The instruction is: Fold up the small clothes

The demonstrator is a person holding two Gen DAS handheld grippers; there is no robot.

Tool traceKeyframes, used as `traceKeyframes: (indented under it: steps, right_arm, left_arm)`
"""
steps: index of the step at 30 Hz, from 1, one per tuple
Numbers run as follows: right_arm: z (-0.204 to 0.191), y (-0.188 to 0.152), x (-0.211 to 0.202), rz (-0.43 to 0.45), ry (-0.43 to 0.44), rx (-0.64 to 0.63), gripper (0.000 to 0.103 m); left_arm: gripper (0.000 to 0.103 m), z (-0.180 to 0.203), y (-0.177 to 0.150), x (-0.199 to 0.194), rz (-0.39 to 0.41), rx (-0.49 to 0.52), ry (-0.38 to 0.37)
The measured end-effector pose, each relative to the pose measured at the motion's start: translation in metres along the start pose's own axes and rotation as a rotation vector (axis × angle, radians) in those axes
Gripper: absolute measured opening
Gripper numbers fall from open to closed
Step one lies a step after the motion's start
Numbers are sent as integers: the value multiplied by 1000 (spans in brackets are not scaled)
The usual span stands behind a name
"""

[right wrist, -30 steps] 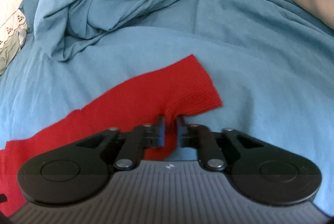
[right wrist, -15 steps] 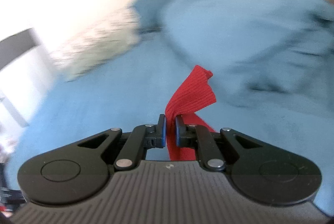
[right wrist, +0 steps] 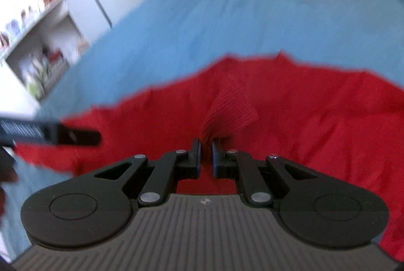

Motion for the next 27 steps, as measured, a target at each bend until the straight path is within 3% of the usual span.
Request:
traceKeyframes:
  steps: [4,6,7,8,12,15,17,19,23,26,27]
  right_arm:
    - [0,-27,-5,-17,-11,-44,28]
    - [-4,-30,-13,-16,-2,-85,52]
    - [-8,-25,-6,-22,10,-102,75]
    - [-9,-23,-15,-15,33,-124,88]
    - [-8,-1,-44,-9,68,-223,91]
    - [7,2,-67,-39,39,-217,91]
    - [20,-2,-85,-56,21,-176,91]
    - [37,-7,-108,-68,-8,-135,91]
    - [67,-23,-147,-67,-101,-101,91]
    - [82,-35,-161,-66,-160,-58,91]
    - [86,-38,-163,-70,-177,-45,91]
  left_arm:
    - [103,5,-1,10,-16,-33,-48]
    - [103,11,-2,8,-19,-38,-73]
    - [103,13,-2,9,-20,-42,-89]
    - [103,21,-1,9,-21,-46,-110]
    - [103,55,-5,10,-38,-19,-195]
    - [103,80,-13,22,-66,-3,-228]
    - [99,90,-21,32,-91,-31,-229]
    - [86,97,-27,42,-108,-70,-226]
    - [77,102,-27,49,-55,-66,-160]
    - [52,107,-23,52,-30,-55,-135]
    - [26,108,-20,53,-20,-37,-116]
Point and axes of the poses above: each gripper's, at about its wrist camera, not at the fingertips, and x roughly the way its jaws point, z to its right, y to its top, the point moved 10 cm from there along x, roughly the way its jaws point, and after that the axes turned 15 degrees about z, right-handed, at the moved point
